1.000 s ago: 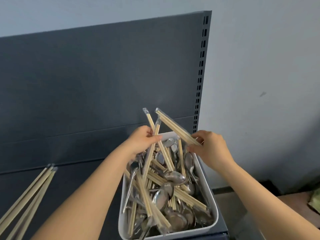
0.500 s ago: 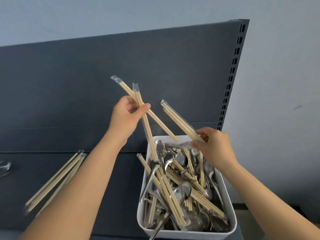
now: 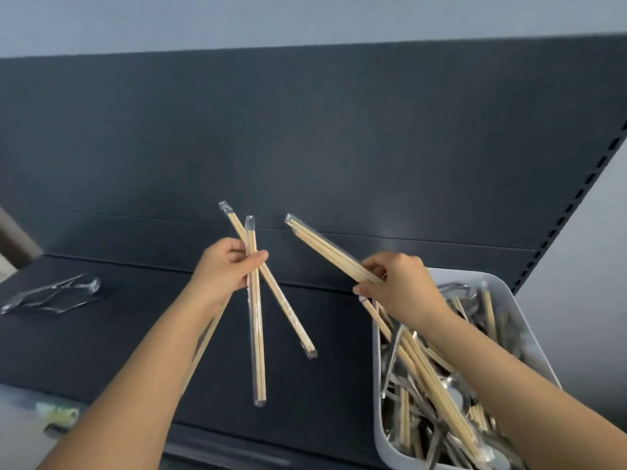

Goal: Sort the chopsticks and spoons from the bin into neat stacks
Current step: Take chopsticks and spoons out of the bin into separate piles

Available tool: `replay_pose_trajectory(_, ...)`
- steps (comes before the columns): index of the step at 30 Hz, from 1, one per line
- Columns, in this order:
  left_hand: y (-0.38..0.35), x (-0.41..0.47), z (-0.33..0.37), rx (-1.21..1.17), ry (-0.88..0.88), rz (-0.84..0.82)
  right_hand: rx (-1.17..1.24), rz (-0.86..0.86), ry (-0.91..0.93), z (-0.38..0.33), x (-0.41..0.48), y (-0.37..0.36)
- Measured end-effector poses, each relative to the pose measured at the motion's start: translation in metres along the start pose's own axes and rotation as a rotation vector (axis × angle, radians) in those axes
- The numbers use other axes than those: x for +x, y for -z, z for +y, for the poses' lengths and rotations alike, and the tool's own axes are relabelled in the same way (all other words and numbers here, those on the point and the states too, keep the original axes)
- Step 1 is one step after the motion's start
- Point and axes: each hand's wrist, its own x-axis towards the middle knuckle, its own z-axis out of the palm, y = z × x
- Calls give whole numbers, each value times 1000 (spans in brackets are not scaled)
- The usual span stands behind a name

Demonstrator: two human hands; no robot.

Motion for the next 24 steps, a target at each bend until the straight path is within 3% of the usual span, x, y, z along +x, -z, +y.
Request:
replay_pose_trajectory(9,93,44,-82,218,143,-127,-49,-281,-116,-79,44,-136)
replay_pose_trajectory(16,118,85,-137,434,173,-228,11,-322,-305,-88,54,-221)
replay_pose_trajectory(24,110,109,-163,700,117,-249,-133,-336,-318,-79,59,-250)
